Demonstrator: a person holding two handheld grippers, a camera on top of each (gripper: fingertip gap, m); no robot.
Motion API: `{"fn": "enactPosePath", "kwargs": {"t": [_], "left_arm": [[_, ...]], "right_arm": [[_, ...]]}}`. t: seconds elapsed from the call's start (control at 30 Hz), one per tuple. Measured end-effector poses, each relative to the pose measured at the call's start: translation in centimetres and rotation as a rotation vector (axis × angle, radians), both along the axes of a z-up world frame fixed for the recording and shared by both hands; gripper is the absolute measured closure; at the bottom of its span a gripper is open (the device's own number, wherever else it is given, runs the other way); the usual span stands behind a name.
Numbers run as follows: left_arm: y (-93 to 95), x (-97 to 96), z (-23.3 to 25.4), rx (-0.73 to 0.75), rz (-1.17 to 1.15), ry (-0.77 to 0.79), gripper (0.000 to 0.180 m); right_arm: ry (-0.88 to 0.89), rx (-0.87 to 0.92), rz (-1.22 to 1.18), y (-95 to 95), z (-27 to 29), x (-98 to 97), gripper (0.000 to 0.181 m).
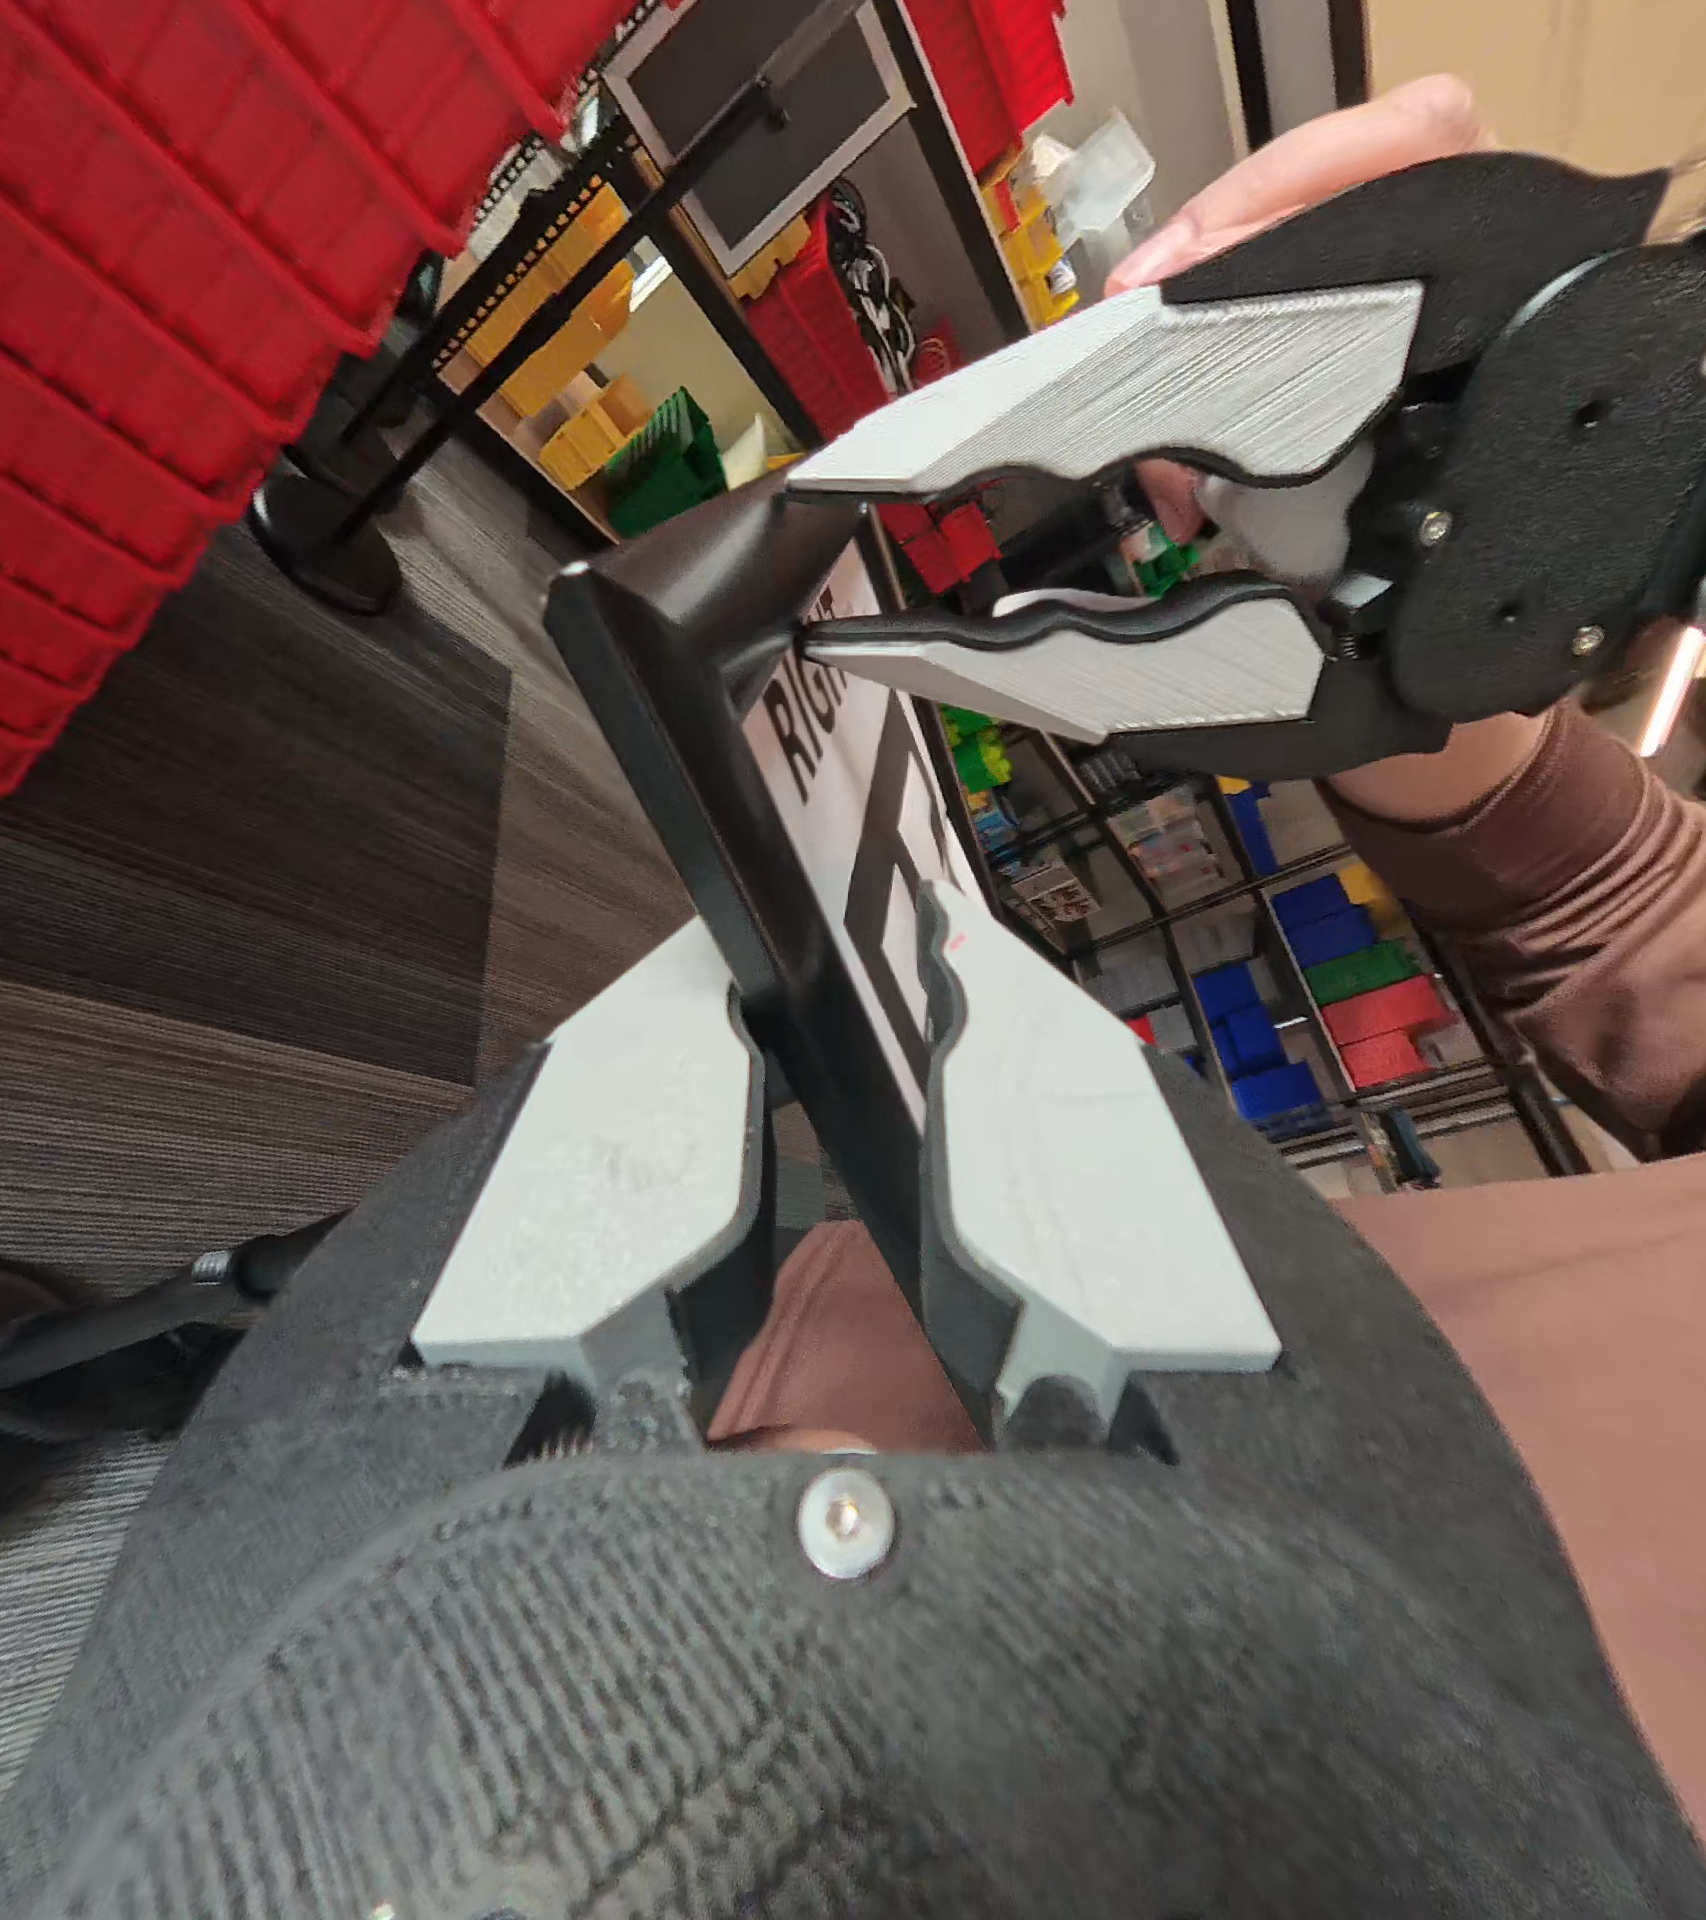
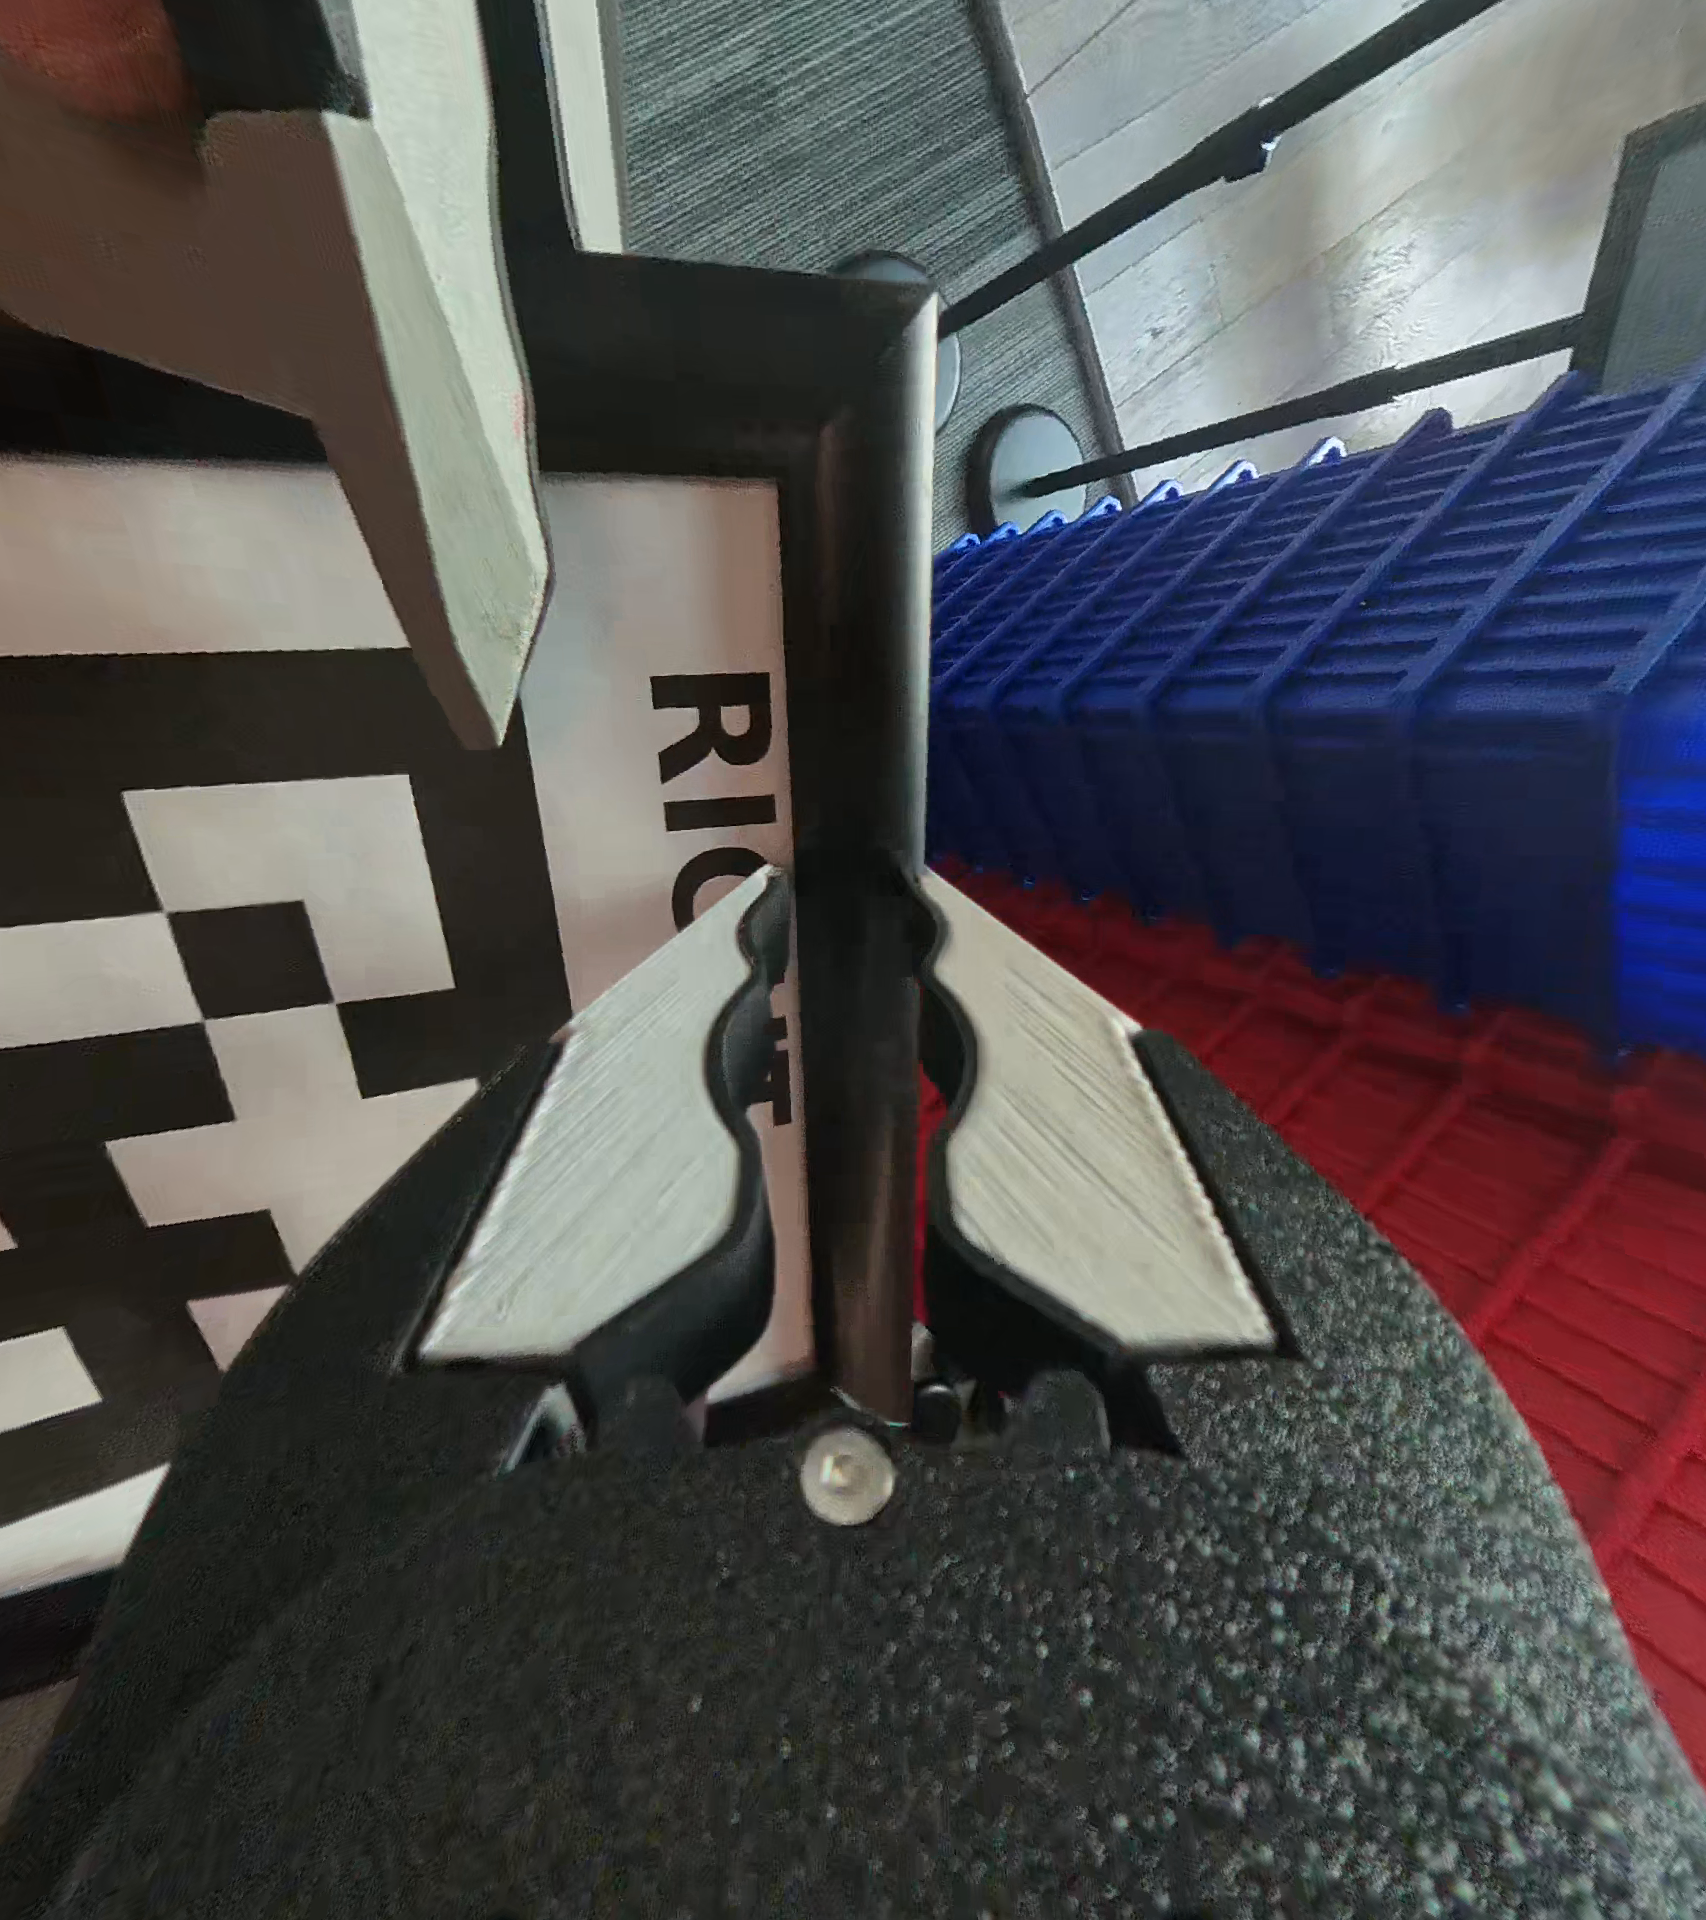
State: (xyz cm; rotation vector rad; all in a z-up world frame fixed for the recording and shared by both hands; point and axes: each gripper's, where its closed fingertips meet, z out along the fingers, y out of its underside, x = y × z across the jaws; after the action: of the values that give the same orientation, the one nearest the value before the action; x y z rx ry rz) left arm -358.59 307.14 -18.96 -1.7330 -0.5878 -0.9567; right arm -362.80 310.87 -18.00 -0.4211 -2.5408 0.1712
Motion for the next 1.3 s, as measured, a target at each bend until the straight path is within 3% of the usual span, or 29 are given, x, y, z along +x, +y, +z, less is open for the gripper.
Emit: {"fn": "enactPosePath", "kwargs": {"t": [0.17, 0.3, 0.5, 0.97, 1.0, 1.07, 1.13, 1.3], "left_arm": [[0.3, 0.0, 0.3, 0.049, -0.034, -0.065, 0.159], [1.1, -2.0, -0.1, 0.031, 0.002, 0.0, 0.147], [0.8, -1.1, 0.9, 0.098, -0.075, -0.1, 0.166], [0.6, -0.5, 0.8, 0.059, -0.121, 0.018, 0.159], [0.6, -0.7, 0.7, 0.065, -0.131, 0.024, 0.158], [1.3, -2.8, 0.2, 0.05, -0.072, 0.053, 0.129], [1.7, -3.7, 1.7, 0.123, -0.062, -0.031, 0.155], [1.9, -3.2, 1.3, 0.065, -0.051, -0.043, 0.16]], "right_arm": [[-0.107, 0.026, 0.049, 0.4, 0.0, 0.1, 0.158], [-0.168, -0.001, 0.028, 1.0, -0.9, -0.4, 0.145], [-0.15, -0.004, 0.007, 1.2, 0.2, -0.9, 0.137], [-0.065, -0.034, 0.059, 1.2, 0.6, -0.4, 0.157], [-0.048, -0.032, 0.063, 1.1, 0.5, -0.4, 0.157], [-0.048, -0.051, 0.063, 0.9, 0.4, -0.3, 0.159], [-0.053, -0.078, 0.038, 0.9, 0.3, -0.6, 0.161], [-0.001, -0.005, 0.071, 1.1, 0.3, -0.6, 0.16]]}}
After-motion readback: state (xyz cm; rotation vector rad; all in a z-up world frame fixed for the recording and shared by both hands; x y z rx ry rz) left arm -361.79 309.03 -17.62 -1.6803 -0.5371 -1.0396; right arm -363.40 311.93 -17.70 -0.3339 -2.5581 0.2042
